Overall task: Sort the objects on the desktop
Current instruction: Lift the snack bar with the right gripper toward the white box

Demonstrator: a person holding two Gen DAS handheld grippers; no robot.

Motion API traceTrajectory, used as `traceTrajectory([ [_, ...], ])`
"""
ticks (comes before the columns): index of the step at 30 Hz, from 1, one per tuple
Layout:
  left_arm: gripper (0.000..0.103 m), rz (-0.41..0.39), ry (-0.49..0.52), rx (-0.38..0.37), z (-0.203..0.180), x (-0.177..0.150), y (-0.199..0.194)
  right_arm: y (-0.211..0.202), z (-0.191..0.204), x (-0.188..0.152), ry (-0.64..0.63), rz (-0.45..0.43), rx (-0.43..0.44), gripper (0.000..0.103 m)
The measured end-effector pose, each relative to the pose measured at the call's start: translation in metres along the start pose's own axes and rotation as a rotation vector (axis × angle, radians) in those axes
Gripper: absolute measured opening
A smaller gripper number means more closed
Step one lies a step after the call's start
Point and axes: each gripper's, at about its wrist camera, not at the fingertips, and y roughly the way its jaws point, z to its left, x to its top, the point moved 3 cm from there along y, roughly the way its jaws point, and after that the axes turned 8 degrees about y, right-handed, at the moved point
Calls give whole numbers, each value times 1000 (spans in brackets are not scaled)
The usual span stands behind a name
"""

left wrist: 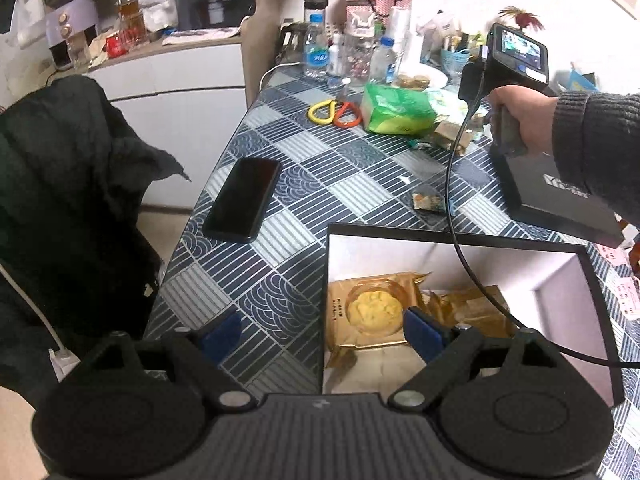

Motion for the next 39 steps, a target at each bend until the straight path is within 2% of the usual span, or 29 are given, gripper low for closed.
traceTrajectory([
  [18, 103, -79, 10, -6, -13, -21, -57, -116, -39, -12, 9, -69, 77, 24],
  [25, 103, -112, 23, -19, -21, -32, -78, -158, -52, -30, -10, -93, 108, 24],
  [39, 103, -159, 50, -49, -31, -49, -104, -244, -83, -69, -3, -109, 245, 24],
])
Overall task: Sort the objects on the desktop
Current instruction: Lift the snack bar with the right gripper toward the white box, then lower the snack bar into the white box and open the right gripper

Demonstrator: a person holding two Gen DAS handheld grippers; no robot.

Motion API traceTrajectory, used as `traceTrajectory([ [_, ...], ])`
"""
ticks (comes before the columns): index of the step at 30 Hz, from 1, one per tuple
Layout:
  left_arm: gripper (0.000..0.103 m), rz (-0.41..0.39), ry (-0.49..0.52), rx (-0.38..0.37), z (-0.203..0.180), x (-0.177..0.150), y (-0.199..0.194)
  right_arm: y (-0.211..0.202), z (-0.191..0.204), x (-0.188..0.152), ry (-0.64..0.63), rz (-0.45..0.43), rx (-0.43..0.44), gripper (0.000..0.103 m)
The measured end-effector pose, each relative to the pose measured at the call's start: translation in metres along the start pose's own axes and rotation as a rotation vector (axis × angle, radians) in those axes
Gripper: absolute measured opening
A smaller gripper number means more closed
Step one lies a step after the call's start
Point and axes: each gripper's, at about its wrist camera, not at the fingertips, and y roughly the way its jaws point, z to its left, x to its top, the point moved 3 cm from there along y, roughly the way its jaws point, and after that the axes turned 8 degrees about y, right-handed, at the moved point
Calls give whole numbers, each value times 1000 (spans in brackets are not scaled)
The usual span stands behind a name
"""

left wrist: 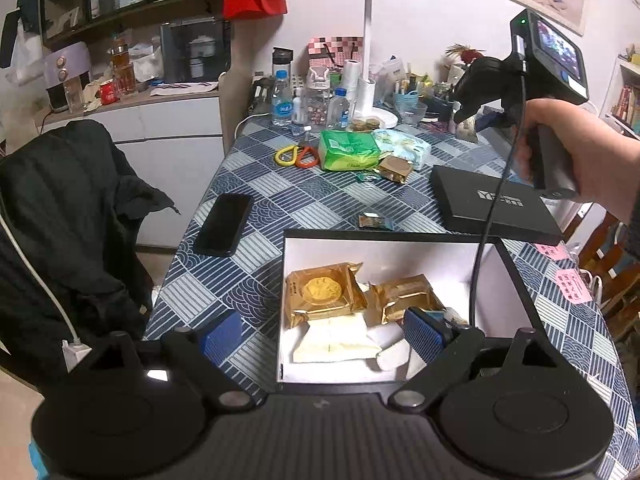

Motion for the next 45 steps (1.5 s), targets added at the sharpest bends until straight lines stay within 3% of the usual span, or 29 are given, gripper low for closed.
traceTrajectory([
  [8, 103, -1, 32, -18, -5, -8, -7, -37, -14, -28, 35, 19, 54, 24],
  [21, 103, -15, 64, -45, -5, -15, -13, -68, -36, -107, 23, 100, 65, 24],
  [34, 103, -17, 49, -41, 1, -19, -16, -37, -54, -205, 2, 280, -16, 24],
  [45, 103, -9, 40, -29, 3, -22, -17, -21, -58, -228, -13, 318, -60, 24],
])
